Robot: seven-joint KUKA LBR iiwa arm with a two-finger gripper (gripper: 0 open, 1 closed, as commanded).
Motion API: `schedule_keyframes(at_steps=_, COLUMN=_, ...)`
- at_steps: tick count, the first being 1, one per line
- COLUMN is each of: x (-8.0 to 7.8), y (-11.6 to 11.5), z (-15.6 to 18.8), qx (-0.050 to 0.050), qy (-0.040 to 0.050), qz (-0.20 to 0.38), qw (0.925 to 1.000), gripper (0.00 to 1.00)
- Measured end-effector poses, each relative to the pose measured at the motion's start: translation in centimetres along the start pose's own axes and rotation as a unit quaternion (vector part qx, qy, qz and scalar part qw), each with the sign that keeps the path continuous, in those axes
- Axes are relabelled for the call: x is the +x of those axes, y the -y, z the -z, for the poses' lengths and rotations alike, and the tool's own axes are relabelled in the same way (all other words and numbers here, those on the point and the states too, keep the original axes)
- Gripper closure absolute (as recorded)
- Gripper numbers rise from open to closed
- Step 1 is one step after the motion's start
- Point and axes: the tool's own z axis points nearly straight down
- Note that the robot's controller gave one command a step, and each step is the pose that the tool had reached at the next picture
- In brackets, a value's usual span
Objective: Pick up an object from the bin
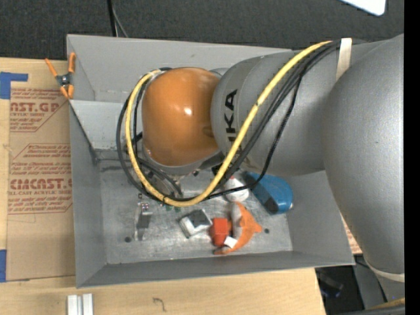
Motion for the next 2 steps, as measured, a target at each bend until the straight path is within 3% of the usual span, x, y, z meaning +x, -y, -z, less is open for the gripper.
schedule_keyframes(at_steps=1, x=-0.2, y=0.1, z=0.4, qx=-0.001, qy=0.0036, qz=-0.001, qw=1.0000, gripper=0.00)
schedule_keyframes(at_steps=2, x=-1.4, y=1.5, z=-3.5, qx=-0.001, qy=0.0062, qz=0.044, qw=0.9990, gripper=0.00)
